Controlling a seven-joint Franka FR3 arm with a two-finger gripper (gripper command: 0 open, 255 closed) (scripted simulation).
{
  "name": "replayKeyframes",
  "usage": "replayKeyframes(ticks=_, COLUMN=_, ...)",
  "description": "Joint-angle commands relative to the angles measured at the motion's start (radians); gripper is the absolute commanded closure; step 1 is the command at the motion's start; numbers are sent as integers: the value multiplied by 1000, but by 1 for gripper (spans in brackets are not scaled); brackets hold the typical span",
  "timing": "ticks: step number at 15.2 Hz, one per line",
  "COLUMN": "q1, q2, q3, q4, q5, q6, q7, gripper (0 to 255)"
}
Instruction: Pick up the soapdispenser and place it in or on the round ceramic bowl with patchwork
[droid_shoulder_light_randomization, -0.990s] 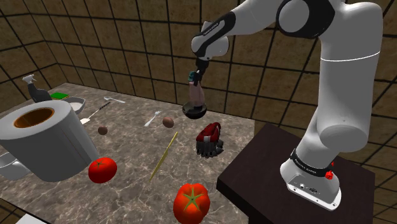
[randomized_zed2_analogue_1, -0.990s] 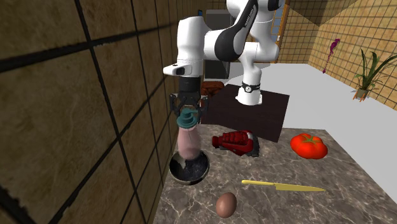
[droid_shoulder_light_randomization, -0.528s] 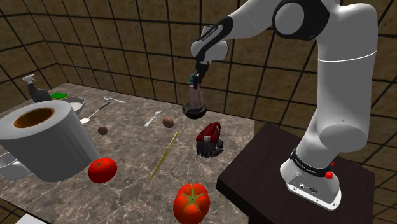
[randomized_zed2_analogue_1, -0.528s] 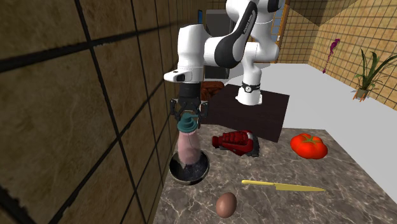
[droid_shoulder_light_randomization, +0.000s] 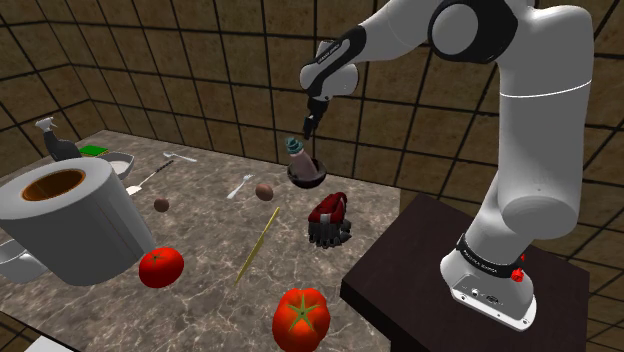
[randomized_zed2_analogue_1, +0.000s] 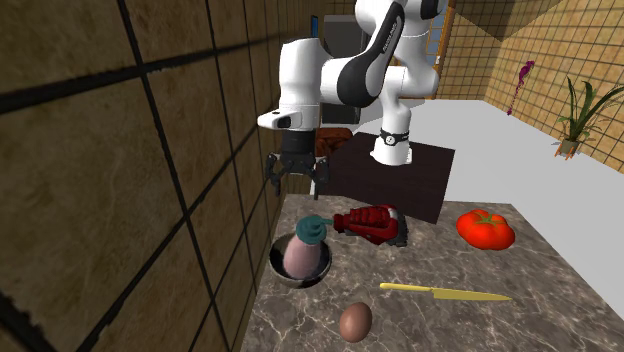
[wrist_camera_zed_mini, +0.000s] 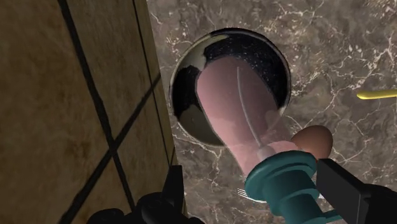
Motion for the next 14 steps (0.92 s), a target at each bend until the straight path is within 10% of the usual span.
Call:
replayKeyframes(ticks=1, q1=0, q2=0, q3=0, q4=0, q5=0, q6=0, q7=0, gripper=0)
replayKeyframes(ticks=14, q1=16, q2=-96, q3=-28, q4=-6, q5=-56, q6=-84, q7=35, gripper=0)
